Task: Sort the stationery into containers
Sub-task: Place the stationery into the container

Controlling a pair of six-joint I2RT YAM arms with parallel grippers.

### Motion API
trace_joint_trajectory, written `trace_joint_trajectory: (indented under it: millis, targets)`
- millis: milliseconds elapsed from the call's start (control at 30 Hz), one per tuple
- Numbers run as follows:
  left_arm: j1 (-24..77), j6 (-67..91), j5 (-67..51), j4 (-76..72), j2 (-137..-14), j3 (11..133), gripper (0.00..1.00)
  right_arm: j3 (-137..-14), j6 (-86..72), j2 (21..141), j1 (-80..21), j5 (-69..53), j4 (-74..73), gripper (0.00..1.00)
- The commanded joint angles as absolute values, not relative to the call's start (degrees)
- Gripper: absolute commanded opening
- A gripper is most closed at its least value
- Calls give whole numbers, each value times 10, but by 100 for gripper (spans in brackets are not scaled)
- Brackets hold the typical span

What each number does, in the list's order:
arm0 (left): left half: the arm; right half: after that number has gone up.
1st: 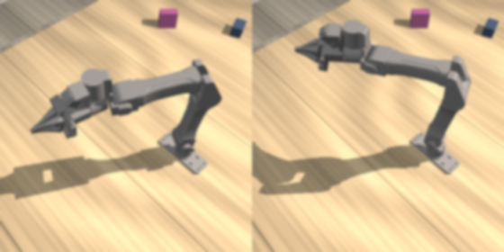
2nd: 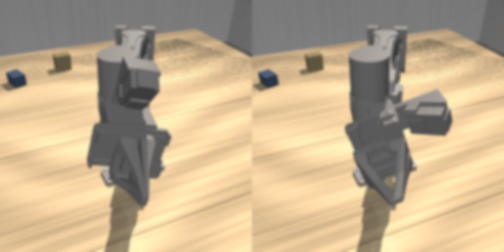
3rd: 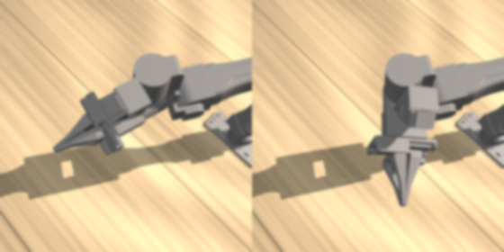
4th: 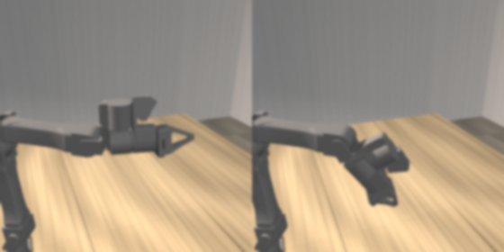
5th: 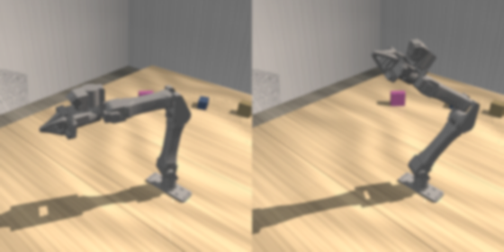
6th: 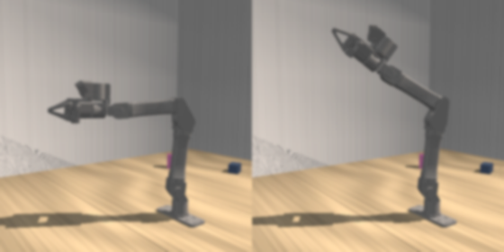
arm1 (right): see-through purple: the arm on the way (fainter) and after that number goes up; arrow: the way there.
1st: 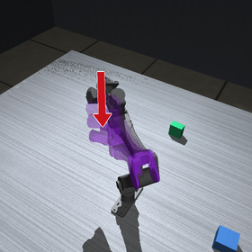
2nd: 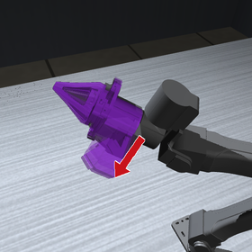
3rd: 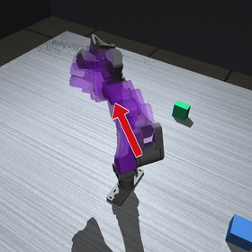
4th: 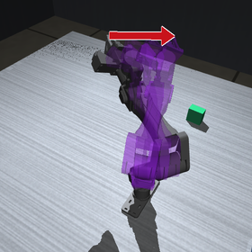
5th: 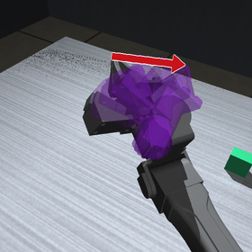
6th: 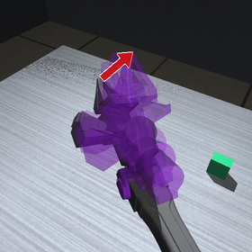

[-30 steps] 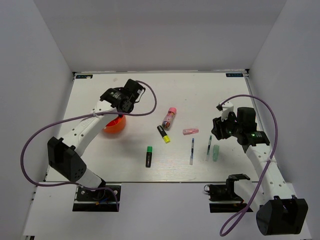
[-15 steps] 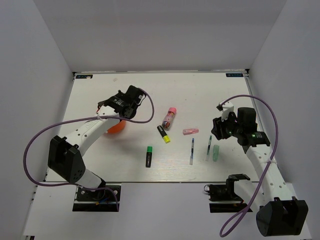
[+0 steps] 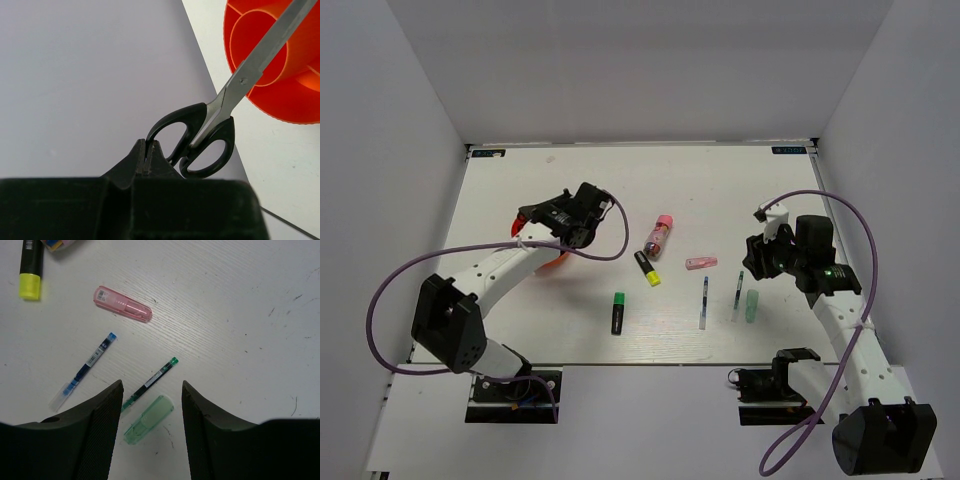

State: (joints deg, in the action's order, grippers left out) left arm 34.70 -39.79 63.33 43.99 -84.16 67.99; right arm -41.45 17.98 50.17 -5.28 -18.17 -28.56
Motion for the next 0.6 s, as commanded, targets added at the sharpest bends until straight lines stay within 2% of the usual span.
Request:
trace_joint_trajectory:
  millis: [0,567]
  targets:
    - [352,-420,658,409,-839,681,0,-419,172,491,-53,-191,-279,54]
    - [346,-455,678,385,-856,650,0,-420,173,481,-54,-192,-281,55]
